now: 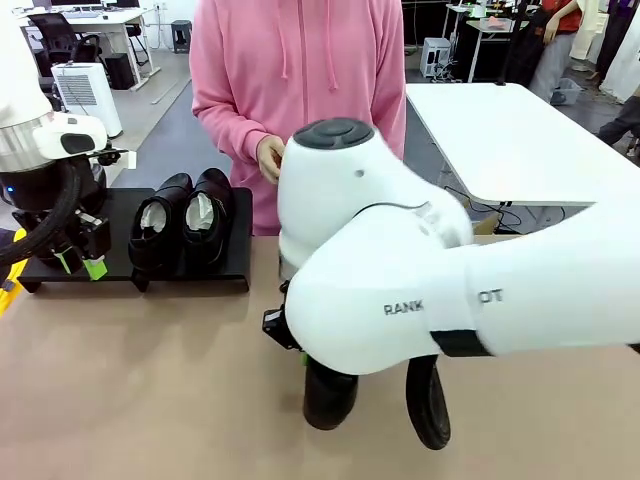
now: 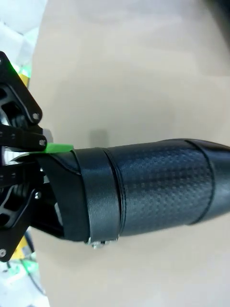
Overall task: Organize the shoes by placing them on the stand.
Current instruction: Pick up one Shoe and place it in the middle of the table.
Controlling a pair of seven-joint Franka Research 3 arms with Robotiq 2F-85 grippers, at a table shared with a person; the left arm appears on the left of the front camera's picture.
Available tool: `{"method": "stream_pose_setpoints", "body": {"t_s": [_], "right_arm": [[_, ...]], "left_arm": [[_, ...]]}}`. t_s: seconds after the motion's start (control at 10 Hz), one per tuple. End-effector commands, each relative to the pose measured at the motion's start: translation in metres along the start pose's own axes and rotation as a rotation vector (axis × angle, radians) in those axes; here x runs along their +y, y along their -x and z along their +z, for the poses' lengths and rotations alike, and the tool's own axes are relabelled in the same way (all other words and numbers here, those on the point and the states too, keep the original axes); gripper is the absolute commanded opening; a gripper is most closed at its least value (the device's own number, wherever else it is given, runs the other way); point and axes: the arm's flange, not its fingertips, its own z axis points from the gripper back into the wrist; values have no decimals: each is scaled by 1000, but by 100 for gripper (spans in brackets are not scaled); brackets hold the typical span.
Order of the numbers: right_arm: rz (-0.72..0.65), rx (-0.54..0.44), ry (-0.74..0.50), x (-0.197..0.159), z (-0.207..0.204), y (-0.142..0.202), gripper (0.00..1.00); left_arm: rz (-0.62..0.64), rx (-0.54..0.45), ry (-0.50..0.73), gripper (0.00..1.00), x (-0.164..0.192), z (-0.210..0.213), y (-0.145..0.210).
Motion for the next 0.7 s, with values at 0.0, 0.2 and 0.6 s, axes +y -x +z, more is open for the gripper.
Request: {"method": "stream_pose_setpoints", "body": {"t_s": [0.0, 0.2, 0.6], "right_arm": [[-1, -57, -24, 18, -4, -7, 0], [-1, -40, -24, 17, -21, -8, 0], [8, -7, -39, 16, -32, -2, 22]], "left_arm": [[-2, 5, -18, 44, 2, 0, 3], [-2, 5, -18, 44, 2, 0, 3], [-2, 5, -18, 44, 2, 0, 3]]}}
